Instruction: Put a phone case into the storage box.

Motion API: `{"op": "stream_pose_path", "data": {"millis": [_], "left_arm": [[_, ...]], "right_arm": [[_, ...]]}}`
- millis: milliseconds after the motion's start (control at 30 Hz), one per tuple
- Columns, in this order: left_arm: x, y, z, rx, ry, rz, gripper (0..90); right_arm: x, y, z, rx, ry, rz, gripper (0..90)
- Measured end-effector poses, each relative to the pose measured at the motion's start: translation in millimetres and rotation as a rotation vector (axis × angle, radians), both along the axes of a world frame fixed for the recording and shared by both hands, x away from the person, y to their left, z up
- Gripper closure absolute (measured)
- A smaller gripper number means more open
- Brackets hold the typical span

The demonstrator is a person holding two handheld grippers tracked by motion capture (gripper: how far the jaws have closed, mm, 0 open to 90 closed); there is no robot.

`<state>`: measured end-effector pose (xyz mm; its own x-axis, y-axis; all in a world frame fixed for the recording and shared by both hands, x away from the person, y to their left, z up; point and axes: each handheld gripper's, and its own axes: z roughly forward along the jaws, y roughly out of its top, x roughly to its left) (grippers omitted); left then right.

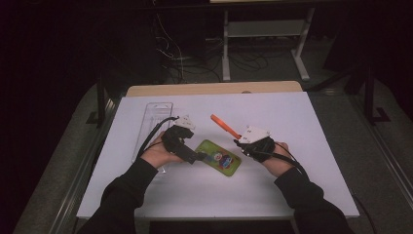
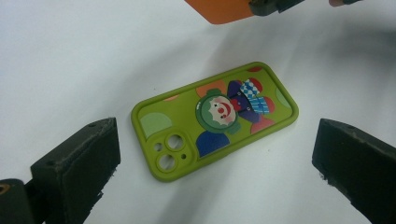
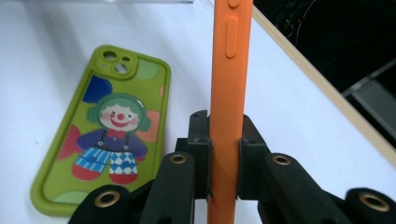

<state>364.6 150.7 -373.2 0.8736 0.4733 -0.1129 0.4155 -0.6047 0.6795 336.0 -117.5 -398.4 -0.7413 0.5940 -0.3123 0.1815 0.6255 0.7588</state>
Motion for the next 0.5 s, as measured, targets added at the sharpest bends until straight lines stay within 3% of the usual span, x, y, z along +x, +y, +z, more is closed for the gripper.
{"op": "stream_pose_path", "data": {"millis": [167, 267, 500], "left_arm": [[0.1, 0.3, 0.0, -0.002, 0.000, 0.009, 0.0], [0.9, 0.7, 0.2, 0.006, -0.004, 0.004, 0.0], [1.4, 1.1, 1.0, -0.002, 0.004, 0.004, 0.0]], "right_arm": [[4.7, -4.8, 0.9, 0.064, 0.064, -0.020, 78.0], [7.3, -7.8, 0.8, 0.135, 0.133, -0.032, 78.1], [15.7, -16.9, 0.7, 0.245, 0.220, -0.050, 78.2]]}}
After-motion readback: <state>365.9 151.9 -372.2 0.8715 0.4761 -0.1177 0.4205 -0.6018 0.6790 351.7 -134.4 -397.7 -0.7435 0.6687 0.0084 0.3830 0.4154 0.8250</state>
